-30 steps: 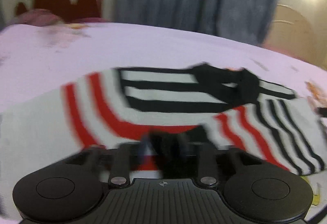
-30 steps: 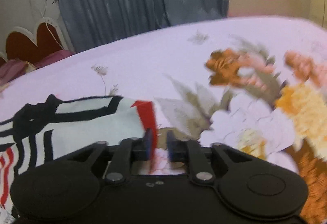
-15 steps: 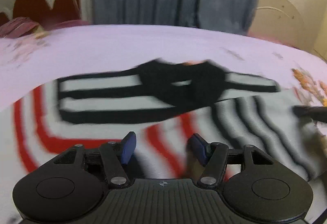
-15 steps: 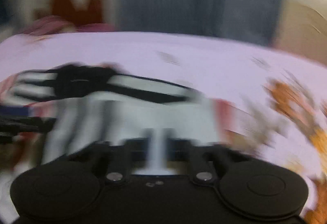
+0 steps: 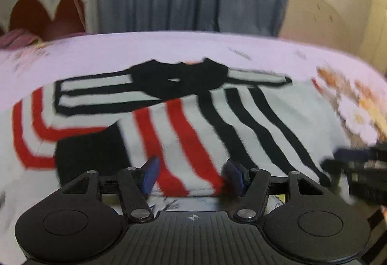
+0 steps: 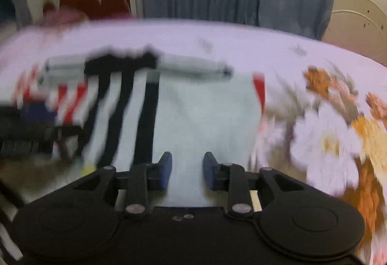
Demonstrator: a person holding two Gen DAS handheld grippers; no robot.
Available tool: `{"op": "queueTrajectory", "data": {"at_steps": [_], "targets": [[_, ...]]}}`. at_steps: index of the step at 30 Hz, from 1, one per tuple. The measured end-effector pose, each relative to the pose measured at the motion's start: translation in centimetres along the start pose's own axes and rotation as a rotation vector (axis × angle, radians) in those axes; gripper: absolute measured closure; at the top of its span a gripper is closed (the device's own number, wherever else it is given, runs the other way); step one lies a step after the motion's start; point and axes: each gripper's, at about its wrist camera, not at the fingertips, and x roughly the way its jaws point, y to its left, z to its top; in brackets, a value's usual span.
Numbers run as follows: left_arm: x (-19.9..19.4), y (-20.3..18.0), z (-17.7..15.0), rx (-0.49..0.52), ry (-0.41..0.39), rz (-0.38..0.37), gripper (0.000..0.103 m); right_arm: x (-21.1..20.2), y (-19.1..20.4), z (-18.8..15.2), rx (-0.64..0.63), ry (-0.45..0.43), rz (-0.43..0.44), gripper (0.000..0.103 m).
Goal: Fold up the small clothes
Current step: 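Move the left tool to the other black sleeve cuff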
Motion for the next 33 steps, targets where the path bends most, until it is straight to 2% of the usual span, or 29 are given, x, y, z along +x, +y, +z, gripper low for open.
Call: {"op": "queueTrajectory", "data": {"at_steps": [2, 4, 5, 6, 8, 9, 11, 14, 16, 17, 20, 24, 27, 29, 30, 31, 33], "targets": [[-1.3, 0.5, 0.2, -0.003, -0.018, 0.028, 0.043, -1.1, 0.4, -0.1, -0.020, -0.002, -0.031, 0.075], [-1.9, 0.9, -0.1, 0.014, -0.048, 0.047, 0.043, -2.7, -0.3, 0.1, 0.022, -0.049, -0.024, 0.074], [-1.2, 1.3, -0.2, 0.021, -0.008, 0.057, 0.043, -2.8, -0.5, -0.1, 0.027, -0.044, -0.033, 0.074], [-0.2, 1.7, -0.3, 0.020, 0.014, 0.046, 0.043, -2.1, -0.7, -0.3, 0.020, -0.003, -0.038, 0.076], [-0.5, 2.0, 0.1, 0.009, 0.010, 0.043, 0.043, -1.4, -0.9, -0.4, 0.018, 0.017, -0.035, 0.076], [-1.0, 2.0, 0.3, 0.007, -0.008, 0.052, 0.043, -1.6, -0.8, 0.0, 0.024, 0.025, -0.037, 0.076], [-1.7, 2.4, 0.4, -0.002, -0.040, 0.070, 0.043, -2.4, -1.0, 0.8, 0.054, -0.022, -0.024, 0.075], [-0.4, 3.8, 0.3, -0.037, 0.026, 0.083, 0.043, -2.4, -1.0, 1.7, 0.089, -0.050, -0.019, 0.074], [-0.2, 4.2, 0.1, -0.031, 0.031, 0.061, 0.042, -1.2, -0.9, 1.5, 0.114, -0.004, -0.009, 0.074], [-0.3, 4.2, 0.2, -0.034, 0.038, 0.058, 0.042, 0.1, -0.6, 1.2, 0.105, 0.071, -0.008, 0.074], [-0.9, 4.2, 0.4, -0.028, 0.047, 0.063, 0.042, -0.2, 0.2, 1.3, 0.096, 0.062, -0.029, 0.073], [-2.7, 5.0, 0.1, -0.049, 0.032, 0.062, 0.042, -2.4, 1.0, 1.7, 0.140, -0.003, -0.015, 0.072], [-4.3, 6.1, -0.4, -0.060, 0.025, 0.068, 0.042, -3.3, 2.2, 2.0, 0.151, -0.012, 0.011, 0.071], [-5.5, 7.2, -0.7, -0.069, 0.008, 0.079, 0.031, -4.0, 3.3, 2.5, 0.145, -0.025, 0.014, 0.069], [-6.1, 7.7, -0.9, -0.074, -0.003, 0.089, 0.013, -4.3, 3.9, 2.6, 0.143, -0.032, 0.017, 0.066], [-6.9, 8.4, -1.1, -0.079, -0.024, 0.100, 0.006, -4.6, 4.4, 2.8, 0.143, -0.035, 0.020, 0.065], [-8.5, 10.2, -1.6, -0.098, -0.051, 0.102, 0.006, -5.1, 5.5, 3.0, 0.144, -0.043, 0.027, 0.061]]}}
